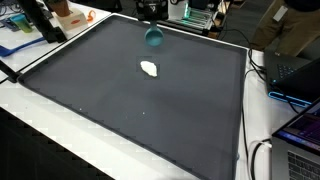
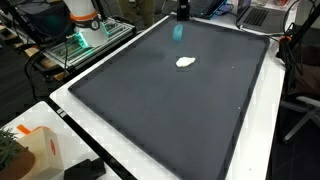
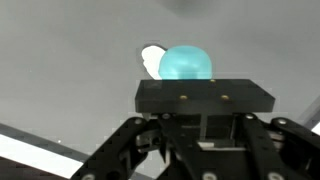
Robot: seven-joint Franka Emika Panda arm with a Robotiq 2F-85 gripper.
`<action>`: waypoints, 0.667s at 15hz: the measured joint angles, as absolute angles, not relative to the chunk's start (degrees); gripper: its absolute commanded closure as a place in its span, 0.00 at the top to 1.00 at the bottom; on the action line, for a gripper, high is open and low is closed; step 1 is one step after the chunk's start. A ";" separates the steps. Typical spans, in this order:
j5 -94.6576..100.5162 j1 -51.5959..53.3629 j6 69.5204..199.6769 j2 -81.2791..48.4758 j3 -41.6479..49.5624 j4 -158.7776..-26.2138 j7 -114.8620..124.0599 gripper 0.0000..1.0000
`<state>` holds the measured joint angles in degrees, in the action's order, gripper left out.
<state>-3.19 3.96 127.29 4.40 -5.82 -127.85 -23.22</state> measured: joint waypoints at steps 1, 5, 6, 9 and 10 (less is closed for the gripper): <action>-2.77 4.11 128.84 6.41 -5.83 -128.84 -21.47 0.22; -2.09 4.15 139.81 11.84 -6.03 -135.41 -11.33 0.22; -1.21 4.13 143.69 11.97 -6.18 -137.50 -7.97 0.22; 0.11 3.89 150.00 12.06 -6.30 -141.66 -1.00 0.47; 0.11 3.83 150.12 12.19 -6.29 -141.88 -0.53 0.47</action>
<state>0.11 3.83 150.12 12.19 -6.29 -141.88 -0.53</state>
